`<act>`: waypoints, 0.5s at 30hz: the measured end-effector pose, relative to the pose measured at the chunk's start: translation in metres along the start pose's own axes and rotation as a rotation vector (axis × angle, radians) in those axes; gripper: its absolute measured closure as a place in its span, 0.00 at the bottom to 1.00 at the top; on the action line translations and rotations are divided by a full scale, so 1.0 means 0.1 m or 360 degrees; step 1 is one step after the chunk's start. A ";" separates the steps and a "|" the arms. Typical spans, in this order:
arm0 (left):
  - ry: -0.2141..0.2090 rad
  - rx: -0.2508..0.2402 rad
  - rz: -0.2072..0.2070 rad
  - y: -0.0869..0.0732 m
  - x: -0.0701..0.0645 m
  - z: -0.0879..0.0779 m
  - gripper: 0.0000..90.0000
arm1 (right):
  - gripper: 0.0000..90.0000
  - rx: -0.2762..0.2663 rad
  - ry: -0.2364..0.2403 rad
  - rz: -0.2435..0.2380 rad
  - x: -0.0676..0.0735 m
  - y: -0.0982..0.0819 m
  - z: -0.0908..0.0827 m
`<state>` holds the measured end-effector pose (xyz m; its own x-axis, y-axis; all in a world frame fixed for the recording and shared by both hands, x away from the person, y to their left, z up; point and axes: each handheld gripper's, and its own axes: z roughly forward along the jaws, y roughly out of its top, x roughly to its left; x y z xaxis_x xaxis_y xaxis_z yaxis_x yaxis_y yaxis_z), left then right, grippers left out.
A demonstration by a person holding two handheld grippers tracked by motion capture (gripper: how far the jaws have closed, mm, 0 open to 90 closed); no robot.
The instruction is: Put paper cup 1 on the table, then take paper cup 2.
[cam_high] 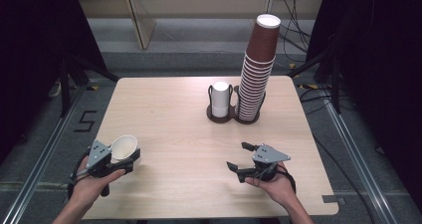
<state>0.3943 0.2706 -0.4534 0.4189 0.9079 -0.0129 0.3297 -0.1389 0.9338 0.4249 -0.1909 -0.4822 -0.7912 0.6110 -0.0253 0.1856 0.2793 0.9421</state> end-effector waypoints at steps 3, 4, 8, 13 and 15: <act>0.0002 -0.0010 -0.0015 -0.03 0.01 0.01 0.27 | 0.17 -0.0002 0.0029 0.0026 0.00 0.00 0.00; 0.0005 -0.0007 -0.0015 -0.04 0.02 0.01 0.27 | 0.17 -0.0010 0.0015 0.0037 0.00 0.01 0.00; 0.0018 0.0004 -0.0024 -0.06 0.02 0.02 0.27 | 0.17 -0.0035 -0.0020 -0.0008 -0.03 0.03 0.00; 0.0034 0.0029 -0.0040 -0.10 0.02 0.04 0.27 | 0.17 -0.0014 -0.0006 0.0003 -0.04 0.02 0.00; 0.0033 0.0025 -0.0047 -0.12 0.02 0.05 0.27 | 0.17 -0.0021 -0.0026 -0.0025 -0.06 0.02 -0.01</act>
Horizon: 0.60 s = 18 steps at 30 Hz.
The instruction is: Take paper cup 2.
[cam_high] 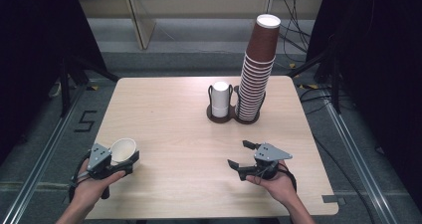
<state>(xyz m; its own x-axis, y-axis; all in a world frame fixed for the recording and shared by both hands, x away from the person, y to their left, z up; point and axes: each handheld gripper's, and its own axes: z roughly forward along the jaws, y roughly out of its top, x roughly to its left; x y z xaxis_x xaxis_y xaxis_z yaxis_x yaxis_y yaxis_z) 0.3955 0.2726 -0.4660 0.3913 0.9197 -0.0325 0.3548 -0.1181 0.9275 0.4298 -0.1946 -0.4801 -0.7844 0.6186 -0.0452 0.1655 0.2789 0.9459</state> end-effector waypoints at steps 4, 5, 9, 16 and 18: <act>0.0022 0.0024 -0.0019 -0.04 0.01 0.01 0.26 | 0.17 -0.0003 0.0041 0.0085 0.01 -0.01 0.01; 0.0016 0.0018 -0.0021 -0.05 0.01 0.02 0.26 | 0.17 0.0002 0.0042 0.0079 0.01 0.00 0.00; 0.0015 0.0056 -0.0040 -0.09 0.01 0.05 0.25 | 0.17 0.0006 0.0034 0.0071 0.01 0.00 -0.01; -0.0019 0.0130 -0.0061 -0.19 0.03 0.12 0.22 | 0.17 -0.0019 -0.0023 0.0013 0.00 0.01 0.00; -0.0033 0.0164 -0.0045 -0.23 0.04 0.14 0.19 | 0.17 -0.0023 -0.0030 -0.0005 -0.01 0.01 0.00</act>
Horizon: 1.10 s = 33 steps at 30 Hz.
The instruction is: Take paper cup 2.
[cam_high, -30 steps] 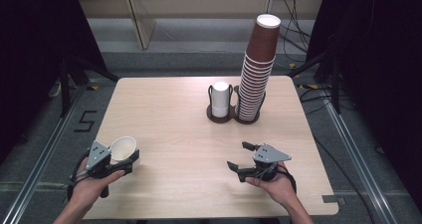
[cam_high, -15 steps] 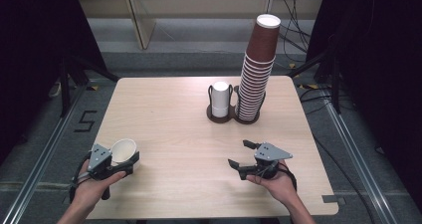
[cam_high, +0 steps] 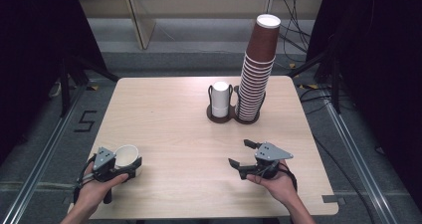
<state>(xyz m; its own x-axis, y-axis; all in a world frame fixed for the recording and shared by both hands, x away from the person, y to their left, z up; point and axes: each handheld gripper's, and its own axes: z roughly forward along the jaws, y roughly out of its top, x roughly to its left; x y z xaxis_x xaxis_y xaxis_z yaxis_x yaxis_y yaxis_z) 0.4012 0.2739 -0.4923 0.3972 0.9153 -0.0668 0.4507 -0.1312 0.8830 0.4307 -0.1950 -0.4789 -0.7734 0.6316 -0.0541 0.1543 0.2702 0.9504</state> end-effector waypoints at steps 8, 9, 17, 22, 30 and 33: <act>-0.0024 0.0009 0.0000 0.00 0.00 0.00 0.04 | 0.17 -0.0003 -0.0005 0.0001 0.00 0.00 0.00; 0.0001 0.0016 -0.0009 0.00 -0.02 -0.02 0.00 | 0.17 0.0005 -0.0006 0.0015 0.01 0.00 0.00; 0.0040 -0.0058 0.0014 0.07 -0.03 -0.16 0.00 | 0.17 0.0000 -0.0002 0.0014 0.01 0.01 0.01; 0.0030 -0.0090 0.0047 0.14 -0.07 -0.23 0.00 | 0.17 0.0012 0.0017 0.0047 0.00 0.00 0.02; 0.0026 -0.0170 0.0098 0.38 -0.12 -0.29 0.00 | 0.17 0.0024 0.0015 0.0063 -0.01 0.01 0.02; 0.0003 -0.0205 0.0120 0.47 -0.20 -0.29 0.00 | 0.17 0.0020 -0.0004 0.0053 -0.02 0.01 0.02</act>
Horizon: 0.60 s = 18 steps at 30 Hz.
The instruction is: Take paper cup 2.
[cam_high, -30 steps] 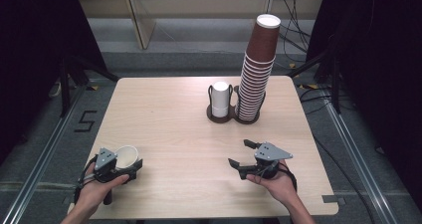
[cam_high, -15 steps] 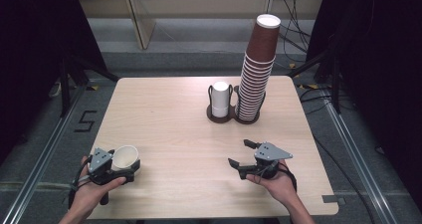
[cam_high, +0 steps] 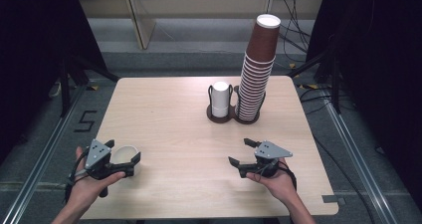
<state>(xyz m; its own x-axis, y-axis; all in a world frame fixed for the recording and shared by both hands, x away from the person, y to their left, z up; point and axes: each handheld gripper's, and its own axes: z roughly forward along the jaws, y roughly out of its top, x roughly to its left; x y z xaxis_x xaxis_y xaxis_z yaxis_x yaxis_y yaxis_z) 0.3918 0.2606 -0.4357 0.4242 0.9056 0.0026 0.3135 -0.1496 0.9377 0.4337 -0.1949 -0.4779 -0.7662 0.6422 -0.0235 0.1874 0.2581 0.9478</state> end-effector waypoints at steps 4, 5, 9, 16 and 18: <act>-0.0062 -0.0059 0.0029 0.13 -0.14 0.04 0.00 | 0.17 -0.0009 0.0022 0.0041 -0.01 0.02 -0.01; -0.0076 -0.0080 0.0037 0.16 -0.19 0.06 0.00 | 0.17 -0.0022 0.0005 0.0016 -0.02 0.02 -0.02; -0.0172 -0.0116 0.0083 0.26 -0.37 0.14 0.00 | 0.17 -0.0038 -0.0014 0.0039 -0.05 0.04 -0.06; -0.0310 -0.0151 0.0156 0.38 -0.68 0.32 0.00 | 0.17 -0.0060 -0.0070 0.0044 -0.11 0.05 -0.12; -0.0332 -0.0157 0.0163 0.41 -0.75 0.35 0.00 | 0.17 -0.0068 -0.0085 0.0046 -0.13 0.06 -0.14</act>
<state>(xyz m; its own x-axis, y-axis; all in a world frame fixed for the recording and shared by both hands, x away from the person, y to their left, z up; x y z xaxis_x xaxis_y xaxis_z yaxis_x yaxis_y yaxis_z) 0.4026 0.1727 -0.4099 0.6187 0.7848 0.0370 0.1797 -0.1872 0.9658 0.4360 -0.2113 -0.4675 -0.7268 0.6867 -0.0116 0.1819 0.2087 0.9609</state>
